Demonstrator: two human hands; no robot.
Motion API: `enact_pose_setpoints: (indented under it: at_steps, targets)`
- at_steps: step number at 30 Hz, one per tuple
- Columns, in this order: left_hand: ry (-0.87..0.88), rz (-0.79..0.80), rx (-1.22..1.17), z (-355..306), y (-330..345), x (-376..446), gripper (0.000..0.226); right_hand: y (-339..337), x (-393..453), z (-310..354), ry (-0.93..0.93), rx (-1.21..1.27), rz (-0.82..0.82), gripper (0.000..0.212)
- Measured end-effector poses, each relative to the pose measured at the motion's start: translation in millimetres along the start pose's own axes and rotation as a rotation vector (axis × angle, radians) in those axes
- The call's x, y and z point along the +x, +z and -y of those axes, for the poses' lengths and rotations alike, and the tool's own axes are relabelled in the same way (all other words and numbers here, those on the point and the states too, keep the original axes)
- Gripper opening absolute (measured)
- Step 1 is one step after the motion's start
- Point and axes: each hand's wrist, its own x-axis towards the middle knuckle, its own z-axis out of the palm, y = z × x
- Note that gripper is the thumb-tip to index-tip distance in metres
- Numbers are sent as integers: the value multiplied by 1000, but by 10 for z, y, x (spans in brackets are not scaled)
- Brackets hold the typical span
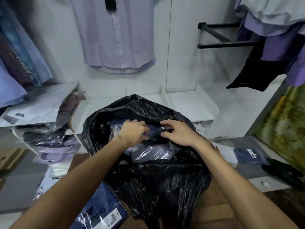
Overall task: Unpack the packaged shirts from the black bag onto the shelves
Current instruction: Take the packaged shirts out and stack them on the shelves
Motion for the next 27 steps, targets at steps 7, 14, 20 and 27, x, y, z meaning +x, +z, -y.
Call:
enact_pose_setpoints:
  at_steps: [7,14,20,27]
  targets:
    - [48,-290,-499,84,-452,-167,18,-1,-32,-196,-33,-42,-52,82]
    - [-125,-778,-984,165,-1555,-388,12,-109,-7,9,-94,603,-332,68]
    - [-256,-907,-1344,376,-1673,-394,15,-64,16,190,-157,931,-162,34]
    - [-303,-516,-1765,436,-1246,-633,24,-131,169,394,-163,989,-386,20]
